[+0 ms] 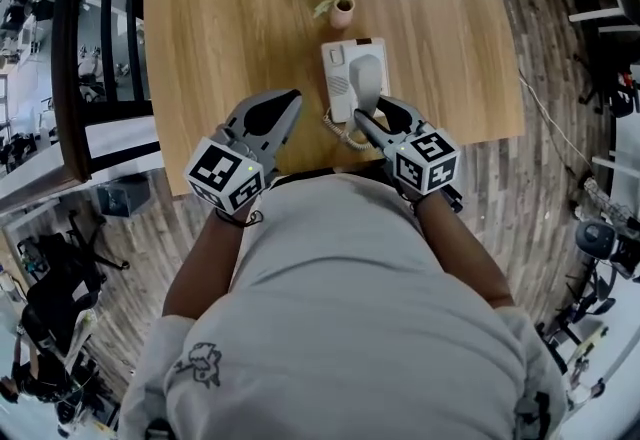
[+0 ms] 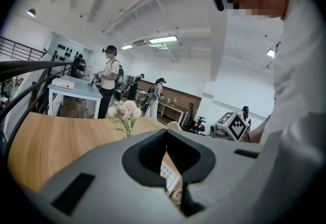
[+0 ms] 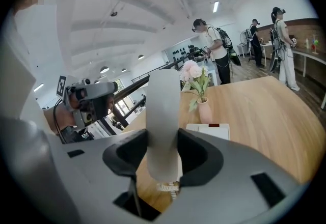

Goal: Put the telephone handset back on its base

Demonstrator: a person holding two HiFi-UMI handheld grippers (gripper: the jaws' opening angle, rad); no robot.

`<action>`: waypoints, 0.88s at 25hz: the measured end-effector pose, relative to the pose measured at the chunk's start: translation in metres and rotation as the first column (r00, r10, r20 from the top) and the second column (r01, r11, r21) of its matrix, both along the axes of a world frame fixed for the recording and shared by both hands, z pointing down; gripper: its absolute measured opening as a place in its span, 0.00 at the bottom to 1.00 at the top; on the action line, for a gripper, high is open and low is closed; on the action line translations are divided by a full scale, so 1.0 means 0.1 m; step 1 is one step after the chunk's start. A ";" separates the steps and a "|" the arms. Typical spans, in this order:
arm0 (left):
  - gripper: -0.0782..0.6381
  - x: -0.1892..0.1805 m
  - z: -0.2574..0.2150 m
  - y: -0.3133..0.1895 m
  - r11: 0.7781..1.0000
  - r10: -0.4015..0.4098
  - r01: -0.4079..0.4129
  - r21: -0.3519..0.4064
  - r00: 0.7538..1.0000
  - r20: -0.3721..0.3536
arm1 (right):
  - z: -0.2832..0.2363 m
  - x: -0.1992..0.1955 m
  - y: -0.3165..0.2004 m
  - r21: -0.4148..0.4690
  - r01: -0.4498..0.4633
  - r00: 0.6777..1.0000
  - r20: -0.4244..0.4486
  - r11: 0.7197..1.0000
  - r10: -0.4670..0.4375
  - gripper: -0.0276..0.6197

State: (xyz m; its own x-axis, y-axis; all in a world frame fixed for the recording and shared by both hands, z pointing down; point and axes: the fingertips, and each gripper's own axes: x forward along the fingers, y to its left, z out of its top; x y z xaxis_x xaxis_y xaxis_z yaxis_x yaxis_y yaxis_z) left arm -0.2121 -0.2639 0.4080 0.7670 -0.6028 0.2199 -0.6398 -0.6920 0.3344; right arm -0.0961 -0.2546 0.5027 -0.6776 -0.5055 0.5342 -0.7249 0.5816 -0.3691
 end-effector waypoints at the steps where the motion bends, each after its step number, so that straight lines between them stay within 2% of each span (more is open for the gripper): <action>1: 0.12 -0.03 0.04 -0.01 1.000 0.003 -0.003 -0.005 1.000 0.005 | 0.04 -0.02 -0.02 -0.007 -0.007 1.000 -0.010 1.000 0.007 0.35; 11: 0.12 -0.29 0.39 -0.08 0.998 0.015 -0.014 -0.054 1.000 0.027 | 0.52 -0.14 -0.18 -0.075 -0.058 0.994 -0.094 0.995 0.051 0.35; 22: 0.12 -0.28 0.72 -0.14 0.994 0.046 -0.042 -0.100 0.998 0.042 | 0.95 -0.15 -0.34 -0.150 -0.116 0.982 -0.164 0.982 0.091 0.35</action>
